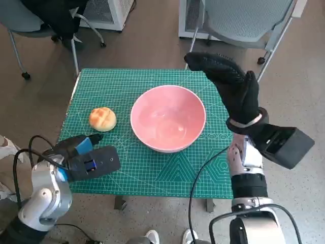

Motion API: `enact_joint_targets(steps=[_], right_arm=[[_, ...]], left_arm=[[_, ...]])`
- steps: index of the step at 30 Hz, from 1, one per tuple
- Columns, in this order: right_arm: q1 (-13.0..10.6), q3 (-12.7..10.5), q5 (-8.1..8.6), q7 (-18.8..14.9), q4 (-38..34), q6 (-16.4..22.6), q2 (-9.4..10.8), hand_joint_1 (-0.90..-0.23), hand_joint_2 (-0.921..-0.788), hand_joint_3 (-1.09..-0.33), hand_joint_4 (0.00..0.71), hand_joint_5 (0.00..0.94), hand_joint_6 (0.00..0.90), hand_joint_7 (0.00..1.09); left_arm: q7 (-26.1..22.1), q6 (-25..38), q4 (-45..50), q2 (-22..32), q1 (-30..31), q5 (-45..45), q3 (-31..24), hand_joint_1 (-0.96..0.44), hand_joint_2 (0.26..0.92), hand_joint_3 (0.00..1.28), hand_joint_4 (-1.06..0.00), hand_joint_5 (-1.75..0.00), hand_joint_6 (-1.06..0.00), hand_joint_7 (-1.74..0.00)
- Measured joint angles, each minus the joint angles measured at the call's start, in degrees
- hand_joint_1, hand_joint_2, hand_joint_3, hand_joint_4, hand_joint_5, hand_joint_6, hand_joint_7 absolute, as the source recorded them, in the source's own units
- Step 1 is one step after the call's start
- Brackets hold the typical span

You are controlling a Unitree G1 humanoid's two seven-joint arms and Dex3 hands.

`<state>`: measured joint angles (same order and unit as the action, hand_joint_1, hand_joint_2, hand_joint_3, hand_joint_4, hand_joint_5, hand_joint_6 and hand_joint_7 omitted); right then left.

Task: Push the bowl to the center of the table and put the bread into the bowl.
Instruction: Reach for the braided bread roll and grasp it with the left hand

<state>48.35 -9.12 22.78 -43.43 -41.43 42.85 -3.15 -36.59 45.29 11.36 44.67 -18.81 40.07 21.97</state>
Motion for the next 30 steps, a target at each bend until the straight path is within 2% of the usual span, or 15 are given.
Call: enact_joint_targets(steps=[8,10,11,12,13,14,15,17,18,20,21,24,25,26,30], right_arm=[[0.0,0.01,-0.02,0.01,0.0,0.0,0.0,-0.71,-0.921,-0.813,0.062,0.001,-0.001,0.3],[0.0,0.0,-0.02,0.01,0.0,0.0,0.0,-0.71,-0.921,-0.812,0.062,0.001,-0.001,0.3],[0.0,0.0,-0.02,0.01,0.0,0.0,0.0,-0.71,-0.921,-0.812,0.062,0.001,-0.001,0.3],[0.0,-0.02,-0.02,0.01,0.0,0.0,-0.01,-0.71,-0.921,-0.812,0.062,0.001,-0.001,0.3],[0.0,-0.01,-0.02,0.01,0.0,0.0,0.0,-0.71,-0.921,-0.812,0.062,0.001,-0.001,0.3],[0.0,-0.01,-0.02,0.01,0.0,0.0,-0.01,-0.71,-0.921,-0.812,0.062,0.001,-0.001,0.3],[0.0,-0.03,-0.02,0.01,0.0,0.0,-0.01,-0.71,-0.921,-0.813,0.062,0.001,-0.001,0.3],[0.0,-0.08,-0.02,0.01,0.0,-0.02,-0.03,-0.71,-0.921,-0.813,0.062,0.0,-0.001,0.3],[0.0,-0.08,-0.02,0.01,0.01,-0.03,-0.03,-0.71,-0.921,-0.813,0.062,0.0,-0.001,0.3],[0.0,-0.09,-0.02,0.01,0.01,-0.08,-0.03,-0.71,-0.921,-0.814,0.061,0.0,-0.001,0.3],[0.0,-0.09,-0.02,0.01,0.03,-0.12,-0.03,-0.709,-0.921,-0.814,0.061,0.0,-0.001,0.3],[0.0,-0.19,-0.01,0.01,0.07,-0.18,-0.09,-0.706,-0.921,-0.815,0.061,0.0,-0.001,0.3],[0.0,-0.2,-0.01,0.01,0.11,-0.18,-0.1,-0.705,-0.921,-0.815,0.061,0.0,-0.001,0.3],[0.0,-0.2,-0.01,0.01,0.15,-0.18,-0.1,-0.704,-0.921,-0.816,0.061,0.0,-0.001,0.3],[0.0,-0.21,-0.01,0.01,0.21,-0.19,-0.12,-0.703,-0.921,-0.817,0.061,0.0,-0.001,0.3]], left_arm=[[-1.03,-0.79,-3.66,-0.6,-1.73,0.2,0.61,-0.02,0.736,0.02,-0.2,-0.01,-0.39,-0.01],[-1.04,-1.11,-4.68,-0.87,-1.97,0.2,0.73,0.0,0.744,0.02,-0.28,-0.04,-0.4,-0.01],[-1.04,-1.27,-5.19,-1.02,-2.07,0.2,0.78,0.02,0.749,0.02,-0.34,-0.16,-0.41,-0.01],[-1.02,-1.52,-5.78,-1.23,-2.19,0.2,0.79,0.04,0.754,0.02,-0.4,-0.42,-0.43,-0.01],[-1.0,-1.71,-6.36,-1.45,-2.25,0.19,0.79,0.08,0.76,0.03,-0.46,-0.9,-0.45,-0.01],[-0.9,-1.96,-6.89,-1.69,-2.28,0.17,0.78,0.11,0.764,0.03,-0.5,-1.2,-0.46,-0.01],[-0.74,-2.24,-7.49,-1.95,-2.3,0.16,0.77,0.14,0.768,0.03,-0.55,-1.4,-0.48,-0.02],[-0.04,-2.81,-8.57,-2.48,-2.37,0.19,0.75,0.17,0.776,0.04,-0.59,-1.57,-0.5,-0.02],[0.33,-3.12,-9.1,-2.62,-2.49,0.19,0.73,0.22,0.737,0.17,-0.6,-1.53,-0.52,-0.03],[0.88,-3.54,-10.13,-2.78,-2.75,0.21,0.69,0.34,0.583,0.6,-0.65,-1.48,-0.56,-0.04],[1.18,-3.7,-10.64,-2.83,-2.84,0.23,0.67,0.36,0.571,0.64,-0.66,-1.46,-0.58,-0.04],[2.16,-4.34,-11.92,-3.06,-3.03,0.62,0.77,0.38,0.631,0.56,-0.69,-1.34,-0.68,-0.16],[2.72,-4.77,-12.38,-3.13,-3.08,1.03,0.88,0.39,0.683,0.48,-0.7,-1.31,-0.65,-0.36],[3.22,-5.13,-12.69,-3.17,-3.08,1.57,0.98,0.25,0.73,0.4,-0.7,-1.3,-0.64,-0.62],[5.68,-7.19,-14.09,-3.3,-3.16,3.2,1.62,0.07,0.77,0.35,-0.68,-1.32,-0.63,-0.95]])
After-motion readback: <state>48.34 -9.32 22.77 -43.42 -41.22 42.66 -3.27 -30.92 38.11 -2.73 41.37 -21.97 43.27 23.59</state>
